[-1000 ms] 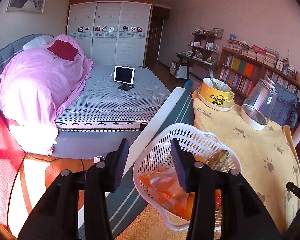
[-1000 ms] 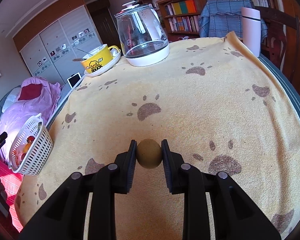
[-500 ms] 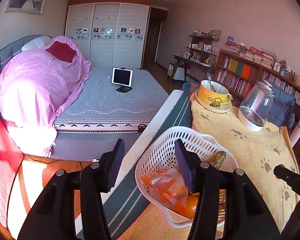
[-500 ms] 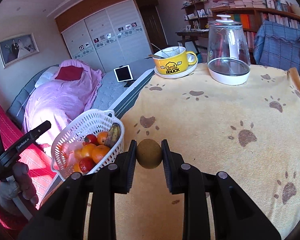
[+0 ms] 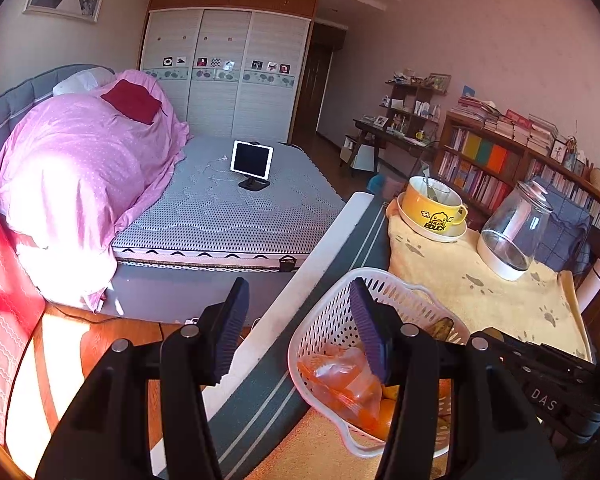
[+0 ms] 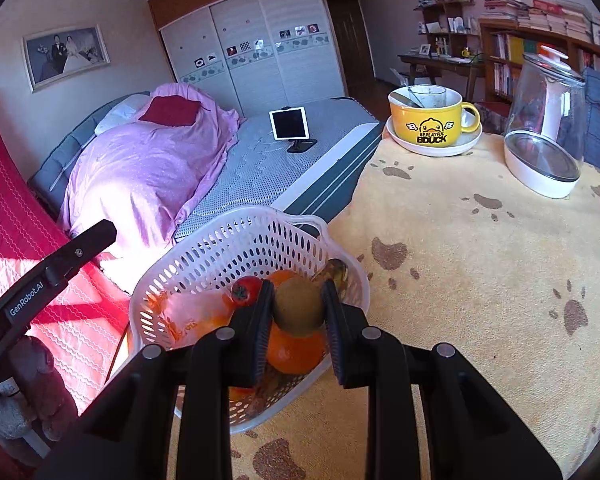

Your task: Organize fruits

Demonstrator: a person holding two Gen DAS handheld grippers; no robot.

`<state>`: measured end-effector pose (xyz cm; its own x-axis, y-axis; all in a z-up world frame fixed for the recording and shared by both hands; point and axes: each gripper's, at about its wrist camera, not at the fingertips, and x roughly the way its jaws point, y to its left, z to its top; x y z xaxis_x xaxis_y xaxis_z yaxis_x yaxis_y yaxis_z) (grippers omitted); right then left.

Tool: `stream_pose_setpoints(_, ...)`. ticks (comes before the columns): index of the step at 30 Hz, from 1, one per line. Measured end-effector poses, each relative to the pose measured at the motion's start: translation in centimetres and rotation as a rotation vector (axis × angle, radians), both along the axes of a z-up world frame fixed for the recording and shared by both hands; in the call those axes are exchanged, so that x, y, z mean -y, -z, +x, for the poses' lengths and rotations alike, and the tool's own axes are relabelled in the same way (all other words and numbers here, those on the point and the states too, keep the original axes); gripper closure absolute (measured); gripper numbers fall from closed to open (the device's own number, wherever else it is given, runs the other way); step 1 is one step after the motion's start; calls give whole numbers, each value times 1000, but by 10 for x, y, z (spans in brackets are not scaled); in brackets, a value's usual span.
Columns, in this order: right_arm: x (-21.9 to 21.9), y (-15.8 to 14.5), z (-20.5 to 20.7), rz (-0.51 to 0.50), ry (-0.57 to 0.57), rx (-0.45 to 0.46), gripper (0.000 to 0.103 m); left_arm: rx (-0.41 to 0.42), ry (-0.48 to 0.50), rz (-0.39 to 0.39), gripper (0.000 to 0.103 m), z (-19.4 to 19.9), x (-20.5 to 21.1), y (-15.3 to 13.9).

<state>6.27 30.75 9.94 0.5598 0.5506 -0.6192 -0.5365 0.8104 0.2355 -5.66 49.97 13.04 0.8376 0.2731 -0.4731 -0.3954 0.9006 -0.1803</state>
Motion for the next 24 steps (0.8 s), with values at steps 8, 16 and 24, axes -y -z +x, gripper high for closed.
stream_pose_setpoints(8, -31, 11, 18, -34, -27, -44, 77, 8, -16, -10, 33, -2, -5, -2)
stream_pose_setpoints(16, -11, 8, 19, 23, 21, -56, 58, 13, -42, -18, 7, -5, -11, -2)
stream_pose_setpoints(24, 34, 3, 13, 119, 135, -69, 42, 1, -50, 10, 3, -3, -10, -1)
